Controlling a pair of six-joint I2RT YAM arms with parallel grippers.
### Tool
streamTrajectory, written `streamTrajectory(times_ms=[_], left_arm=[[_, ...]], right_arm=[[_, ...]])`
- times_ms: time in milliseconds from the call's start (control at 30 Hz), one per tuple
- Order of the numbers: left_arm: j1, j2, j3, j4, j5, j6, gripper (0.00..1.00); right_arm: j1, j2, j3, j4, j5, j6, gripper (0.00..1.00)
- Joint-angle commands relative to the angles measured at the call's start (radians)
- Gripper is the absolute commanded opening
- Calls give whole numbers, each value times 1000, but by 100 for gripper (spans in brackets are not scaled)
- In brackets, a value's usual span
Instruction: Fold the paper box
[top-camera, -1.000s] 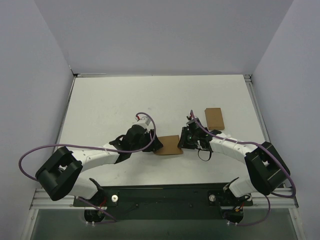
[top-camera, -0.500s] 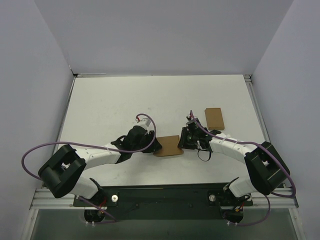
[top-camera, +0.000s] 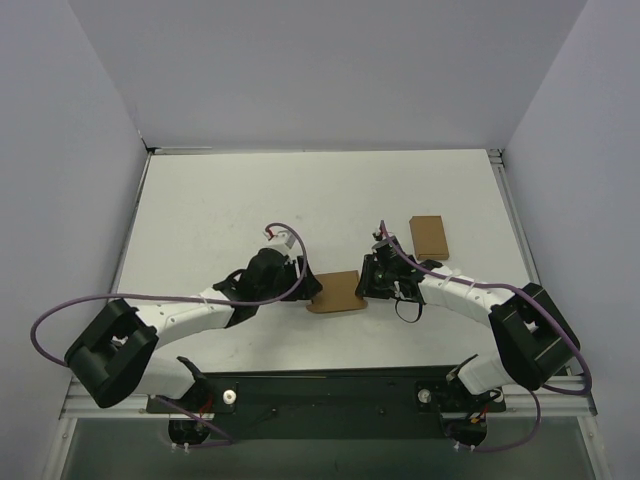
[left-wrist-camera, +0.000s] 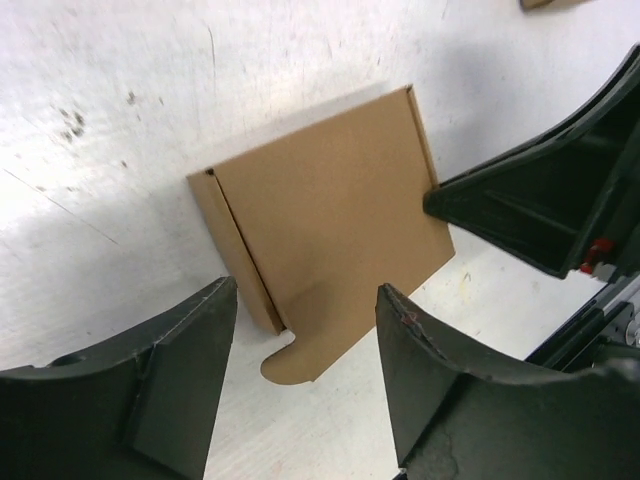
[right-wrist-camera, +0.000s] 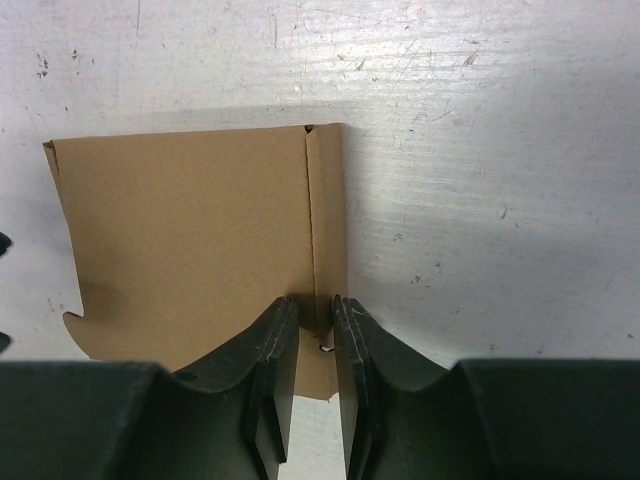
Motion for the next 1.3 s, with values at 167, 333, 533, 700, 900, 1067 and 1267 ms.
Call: streamTrajectory(times_ms=[167, 333, 533, 700, 900, 1067, 1267], left_arm=[[60, 47, -40, 110, 101, 4, 69], [62, 138, -52, 219, 154, -18, 63], [60, 195, -32, 135, 101, 24, 43], [66, 195, -6, 95, 114, 61, 42], [129, 154, 25, 95, 205, 84, 63], [193, 59, 63, 37, 254, 116, 78], [365, -96, 85, -64, 355, 142, 82]], right_arm=[[14, 30, -12, -77, 35, -22, 22], [17, 22, -12, -83, 41, -22, 22], [21, -1, -9, -95, 58, -34, 24], [58, -88, -6, -100, 121, -113, 40], [196, -240, -9, -82, 271, -338, 65], [315, -283, -20, -31, 314, -516, 74], [477, -183, 3, 7, 466, -715, 75]])
